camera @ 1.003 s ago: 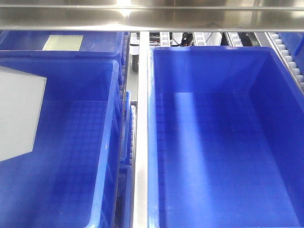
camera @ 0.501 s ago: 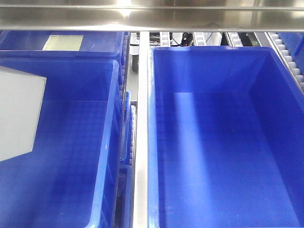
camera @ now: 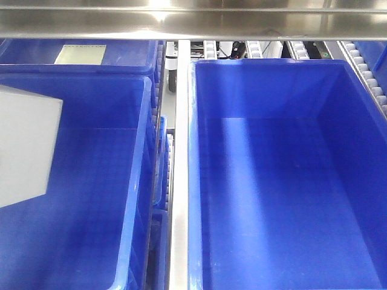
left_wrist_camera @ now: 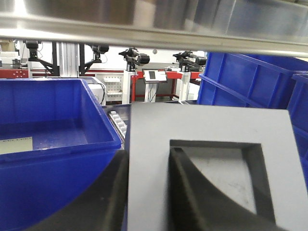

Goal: Sort gray base to blue bin
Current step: 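Stop the base in front of the empty blue bins, then swing the left arm over the farther blue bin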

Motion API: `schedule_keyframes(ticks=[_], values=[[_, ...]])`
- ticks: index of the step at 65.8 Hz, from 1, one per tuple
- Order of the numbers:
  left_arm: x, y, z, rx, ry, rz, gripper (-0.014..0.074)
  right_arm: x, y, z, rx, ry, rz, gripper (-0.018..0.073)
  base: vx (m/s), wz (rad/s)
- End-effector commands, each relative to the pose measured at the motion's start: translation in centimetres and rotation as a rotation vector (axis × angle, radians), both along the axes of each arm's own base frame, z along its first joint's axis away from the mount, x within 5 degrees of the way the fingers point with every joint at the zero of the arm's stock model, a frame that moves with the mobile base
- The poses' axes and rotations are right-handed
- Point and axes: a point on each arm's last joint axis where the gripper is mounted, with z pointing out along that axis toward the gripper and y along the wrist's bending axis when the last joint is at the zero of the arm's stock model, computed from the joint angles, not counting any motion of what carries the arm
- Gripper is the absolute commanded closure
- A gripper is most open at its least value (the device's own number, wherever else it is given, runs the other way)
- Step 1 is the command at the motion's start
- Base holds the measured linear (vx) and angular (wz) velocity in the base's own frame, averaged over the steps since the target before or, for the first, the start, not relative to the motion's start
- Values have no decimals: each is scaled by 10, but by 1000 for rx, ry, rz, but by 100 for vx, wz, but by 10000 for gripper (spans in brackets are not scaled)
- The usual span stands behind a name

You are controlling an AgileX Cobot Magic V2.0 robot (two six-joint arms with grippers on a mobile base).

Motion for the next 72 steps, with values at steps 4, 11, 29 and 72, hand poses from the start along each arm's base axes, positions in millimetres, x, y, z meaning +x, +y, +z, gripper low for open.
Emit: schedule_keyframes(ticks=[4,11,29,72], values=[[11,-7,17,-66,-108,-25,603,2,0,4,-22,-39,-2,564,0,0],[23,-19,17,-31,-128,-74,603,2,0,4,-22,-39,-2,564,0,0],[51,-82,2,-25,-90,-334,603,2,0,4,-22,-39,-2,564,0,0],[161,-304,-56,263,285,-553,603,2,0,4,-22,-39,-2,564,0,0]])
